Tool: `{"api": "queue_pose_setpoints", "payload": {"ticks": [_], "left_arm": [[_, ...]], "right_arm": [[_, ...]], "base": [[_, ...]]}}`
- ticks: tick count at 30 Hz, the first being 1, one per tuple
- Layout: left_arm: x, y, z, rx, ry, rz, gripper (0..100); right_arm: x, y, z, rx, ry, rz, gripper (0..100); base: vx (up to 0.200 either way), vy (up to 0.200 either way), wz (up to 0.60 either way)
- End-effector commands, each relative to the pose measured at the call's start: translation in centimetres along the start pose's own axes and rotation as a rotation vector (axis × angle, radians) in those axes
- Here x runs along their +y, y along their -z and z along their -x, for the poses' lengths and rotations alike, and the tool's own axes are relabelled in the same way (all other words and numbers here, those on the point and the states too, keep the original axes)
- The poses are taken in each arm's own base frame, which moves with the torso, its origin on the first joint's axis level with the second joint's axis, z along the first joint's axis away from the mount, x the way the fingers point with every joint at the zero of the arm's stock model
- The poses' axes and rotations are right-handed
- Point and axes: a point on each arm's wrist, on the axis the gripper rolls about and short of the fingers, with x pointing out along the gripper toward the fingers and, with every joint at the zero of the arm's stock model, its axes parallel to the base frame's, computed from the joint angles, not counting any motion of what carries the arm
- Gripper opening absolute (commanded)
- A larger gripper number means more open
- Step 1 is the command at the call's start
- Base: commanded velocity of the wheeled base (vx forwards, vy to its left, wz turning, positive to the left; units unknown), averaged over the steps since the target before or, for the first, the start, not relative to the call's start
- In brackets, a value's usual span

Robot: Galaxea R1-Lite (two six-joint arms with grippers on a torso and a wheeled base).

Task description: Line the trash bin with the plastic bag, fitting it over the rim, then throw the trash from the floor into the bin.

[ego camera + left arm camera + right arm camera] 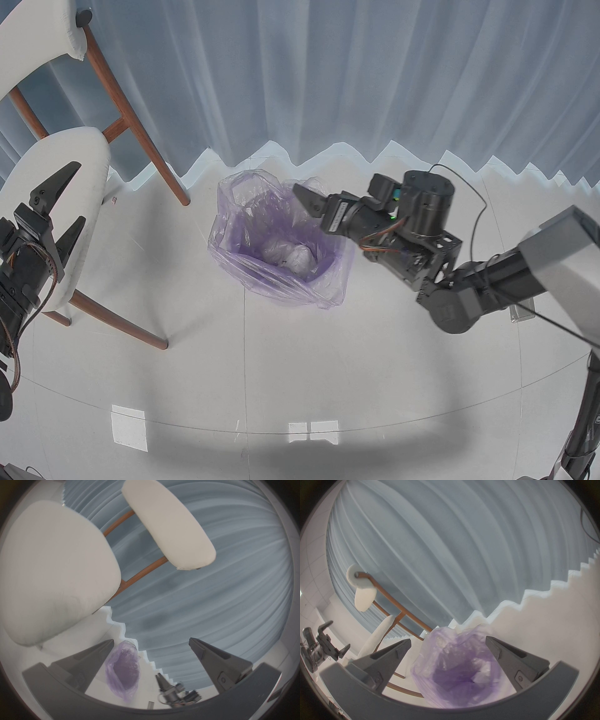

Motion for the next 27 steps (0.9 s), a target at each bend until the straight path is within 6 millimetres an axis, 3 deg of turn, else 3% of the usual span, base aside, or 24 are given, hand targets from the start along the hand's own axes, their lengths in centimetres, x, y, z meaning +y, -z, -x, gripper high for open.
{"api": "queue_pose_setpoints", "payload": {"ticks": [1,4,5,6,9,12,16,19,22,23,27], "left_arm": [[-0.8,-0.4,2.9,-0.044,0.008,-0.208,100],[-0.5,-0.6,5.2,-0.086,-0.026,-0.307,100],[-0.4,-0.6,5.3,-0.088,-0.028,-0.313,100],[-0.4,-0.4,7.2,-0.109,-0.041,-0.388,100],[-0.1,0.7,10.3,-0.107,-0.060,-0.501,100],[0.7,2.3,13.4,-0.048,-0.082,-0.567,100],[0.9,3.8,16.8,0.094,-0.030,-0.576,100],[1.8,5.0,19.2,0.176,-0.016,-0.655,100],[4.4,7.7,23.7,0.275,-0.062,-0.800,100],[4.4,7.7,24.0,0.322,-0.106,-0.823,100],[4.3,7.6,23.8,0.308,-0.095,-0.892,100]], "right_arm": [[-3.1,-8.2,9.2,-0.099,0.142,0.027,100],[-5.0,-9.7,14.6,-0.119,0.244,0.036,100],[-5.0,-9.7,14.9,-0.119,0.248,0.037,100],[-5.6,-10.3,18.9,-0.140,0.308,0.057,100],[-5.6,-10.0,25.1,-0.167,0.385,0.115,100],[-4.8,-8.2,31.2,-0.192,0.437,0.179,100],[-4.2,-3.1,38.3,-0.174,0.536,0.299,100],[-3.2,-1.0,41.5,-0.174,0.565,0.346,100],[-2.7,4.2,45.9,-0.093,0.607,0.346,100],[-2.8,5.5,46.6,-0.048,0.657,0.332,100],[-2.7,5.4,46.5,-0.055,0.666,0.324,100]], "base": [[0.000,0.000,0.00],[0.000,0.000,0.00],[0.000,0.000,0.00],[0.000,0.000,0.00],[0.000,0.000,0.00],[0.000,0.000,0.00],[0.000,0.000,0.00],[0.000,0.000,0.00],[0.000,0.000,0.00],[0.000,0.000,0.00],[0.000,0.000,0.00]]}}
